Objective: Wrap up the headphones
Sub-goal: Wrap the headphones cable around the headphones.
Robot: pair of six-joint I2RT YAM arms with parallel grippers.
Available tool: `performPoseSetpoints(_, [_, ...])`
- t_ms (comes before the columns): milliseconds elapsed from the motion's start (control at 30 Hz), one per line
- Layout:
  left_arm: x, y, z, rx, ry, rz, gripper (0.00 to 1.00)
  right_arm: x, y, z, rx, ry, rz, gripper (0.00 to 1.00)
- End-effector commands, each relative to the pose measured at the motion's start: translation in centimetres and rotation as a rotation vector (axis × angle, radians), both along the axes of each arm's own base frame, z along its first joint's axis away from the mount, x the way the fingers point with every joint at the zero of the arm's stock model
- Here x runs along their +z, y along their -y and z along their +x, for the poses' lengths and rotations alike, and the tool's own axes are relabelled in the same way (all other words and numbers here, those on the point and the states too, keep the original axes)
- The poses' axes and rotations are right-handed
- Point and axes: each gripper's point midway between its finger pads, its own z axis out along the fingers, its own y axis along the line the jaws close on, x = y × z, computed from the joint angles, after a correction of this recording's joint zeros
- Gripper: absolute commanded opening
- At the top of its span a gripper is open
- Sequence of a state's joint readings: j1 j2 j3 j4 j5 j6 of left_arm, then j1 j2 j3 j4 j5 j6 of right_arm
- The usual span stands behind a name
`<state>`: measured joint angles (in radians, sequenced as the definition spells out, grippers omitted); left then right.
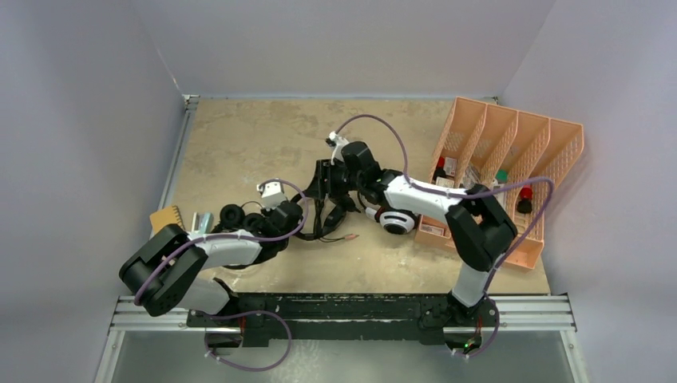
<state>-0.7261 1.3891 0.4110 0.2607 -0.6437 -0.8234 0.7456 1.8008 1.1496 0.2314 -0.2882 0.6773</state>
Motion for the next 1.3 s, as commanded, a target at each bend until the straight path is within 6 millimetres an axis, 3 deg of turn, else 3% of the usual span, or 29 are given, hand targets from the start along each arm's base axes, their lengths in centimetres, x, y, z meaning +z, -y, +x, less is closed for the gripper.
performPoseSetpoints(0, [3.2,1.1,1.9,0.052,0.106,-0.107,0.00,6.0,2.6,-1.7,0.274,0.339,-0.155,0.64])
performPoseSetpoints(100, [2.9,1.2,2.2,0.068,0.102,-0.113,0.00,5.6,5.6,-2.5,0.325,0.381,-0.291,0.71])
performPoseSetpoints(233, [2.9,1.4,2.5,0.076,0.098,-0.105,0.00,4.5,7.6,-5.0,0.526,0.417,-0.358,0.69])
performPoseSetpoints(300, [2.9,1.3,2.6,0.081,0.091,-0.094,0.00,3.7,7.9,-5.5,0.566,0.462,-0.356,0.70])
performPoseSetpoints(467, [2.8,1.3,2.1,0.055,0.076,-0.086,0.14,-0.3,7.5,-8.4,0.713,0.469,-0.317,0.70])
performPoseSetpoints(633, [2.7,0.8,1.8,0.053,0.074,-0.066,0.13,-3.8,5.8,-10.1,0.802,0.533,-0.345,0.73])
performPoseSetpoints(767, [2.5,0.7,1.7,0.056,0.071,-0.064,0.09,-5.7,5.6,-9.6,0.799,0.617,-0.418,0.71])
performPoseSetpoints(967, [2.6,0.9,1.8,0.048,0.074,-0.069,0.08,-8.3,7.5,-8.0,0.763,0.699,-0.597,0.65])
performPoseSetpoints(1167, [2.8,1.7,1.9,0.020,0.069,-0.096,0.04,-9.0,8.2,-6.7,0.661,0.715,-0.661,0.47])
performPoseSetpoints(1267, [2.7,2.1,2.1,0.005,0.050,-0.152,0.03,-9.2,7.9,-6.9,0.665,0.745,-0.644,0.46])
